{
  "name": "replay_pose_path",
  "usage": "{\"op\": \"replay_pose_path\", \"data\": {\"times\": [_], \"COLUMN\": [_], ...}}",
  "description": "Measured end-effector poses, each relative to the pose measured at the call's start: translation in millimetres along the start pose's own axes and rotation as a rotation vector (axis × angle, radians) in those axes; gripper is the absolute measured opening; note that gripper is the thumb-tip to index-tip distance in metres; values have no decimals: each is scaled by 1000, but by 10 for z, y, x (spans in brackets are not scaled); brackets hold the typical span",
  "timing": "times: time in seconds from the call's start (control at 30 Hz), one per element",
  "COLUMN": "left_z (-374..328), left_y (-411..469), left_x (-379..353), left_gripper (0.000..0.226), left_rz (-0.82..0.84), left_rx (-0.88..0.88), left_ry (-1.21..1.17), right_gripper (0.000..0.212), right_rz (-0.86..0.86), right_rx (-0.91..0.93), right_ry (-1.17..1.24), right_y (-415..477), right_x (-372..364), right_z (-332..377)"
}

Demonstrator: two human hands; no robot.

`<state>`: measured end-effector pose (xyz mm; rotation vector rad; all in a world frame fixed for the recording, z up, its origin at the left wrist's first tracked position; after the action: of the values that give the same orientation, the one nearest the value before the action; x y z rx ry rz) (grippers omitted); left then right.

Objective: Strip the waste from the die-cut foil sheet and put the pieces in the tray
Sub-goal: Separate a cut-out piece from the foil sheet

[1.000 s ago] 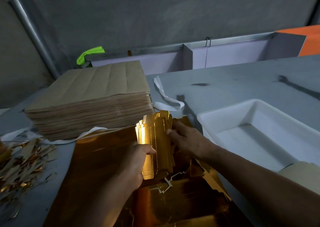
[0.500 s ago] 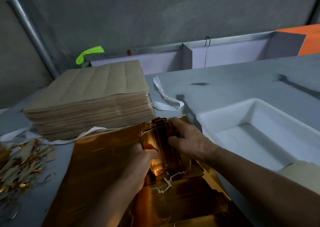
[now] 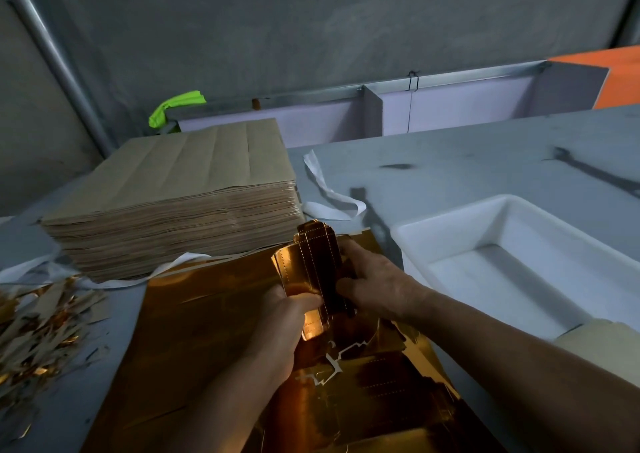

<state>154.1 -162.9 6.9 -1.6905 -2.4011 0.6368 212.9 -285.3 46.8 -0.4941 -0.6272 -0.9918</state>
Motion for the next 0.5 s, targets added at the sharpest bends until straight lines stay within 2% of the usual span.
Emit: {"op": "replay_pose_path", "data": {"times": [0.07,0.2,0.37,0.5], "left_z": [-34,-8,64,105], "left_y": [31,63,135,121], "left_x": [-10,-29,-1,-20], "left_gripper": [61,65,55,67], "left_rz": [7,35,34,47], "left_rx": [-29,-24,23,61], "left_ry": [-28,-100,-301,-303], "right_gripper": [42,22,23,25], "right_rz": [30,29,28,19], "right_rx": [4,-12,-63,-70], "right_ry": [4,123,226,248], "right_y": [-1,-15,-15,-20], "right_x": [-33,-16,18,46], "right_z": [3,-2,-32,-30]}}
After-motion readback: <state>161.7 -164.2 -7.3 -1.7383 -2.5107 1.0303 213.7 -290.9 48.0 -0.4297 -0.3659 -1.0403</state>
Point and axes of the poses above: each hand's wrist, its own y-axis towards the middle knuckle, its own x-axis out of the back of the hand, z = x × y, the point moved 10 cm from there along y, towards the middle knuckle, and after that the axes turned 13 degrees about -y, right-handed, at the moved point
